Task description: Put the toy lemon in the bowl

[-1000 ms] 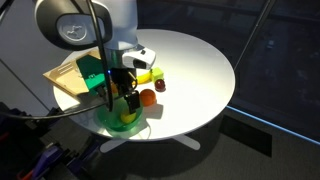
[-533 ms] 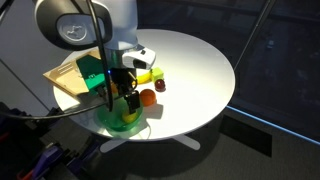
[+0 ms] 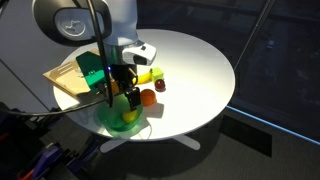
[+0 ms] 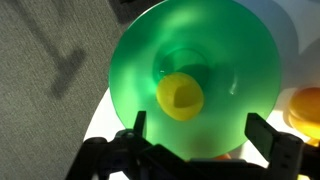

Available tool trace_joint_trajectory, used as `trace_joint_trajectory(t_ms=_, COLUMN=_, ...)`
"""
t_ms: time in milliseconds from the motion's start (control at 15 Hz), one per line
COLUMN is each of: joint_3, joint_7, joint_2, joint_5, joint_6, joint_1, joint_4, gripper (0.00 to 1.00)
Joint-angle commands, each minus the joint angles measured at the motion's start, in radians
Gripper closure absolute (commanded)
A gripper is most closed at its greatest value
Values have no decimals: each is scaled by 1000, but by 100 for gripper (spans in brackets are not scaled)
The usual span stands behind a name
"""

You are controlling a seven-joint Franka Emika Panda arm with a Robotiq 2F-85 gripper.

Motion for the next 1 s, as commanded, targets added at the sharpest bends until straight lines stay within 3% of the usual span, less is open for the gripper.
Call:
trace_joint_trajectory(t_ms=0, joint_3=7, joint_7=-17, joint_2=-76, joint_5=2, joint_6=-39, joint_1=-7, joint_4=-19, gripper=0)
trace_joint_trajectory(t_ms=533, joint_3=32, joint_7=-61, joint_2=-207, joint_5=-6, joint_6=-177, joint_1=10, joint_4=-39, gripper=0)
trace_joint_trajectory(t_ms=933, joint_3=53, joint_7=-120, joint_2=-315, joint_5=-30, joint_6=-197, joint_1=45, joint_4=-88, gripper=0)
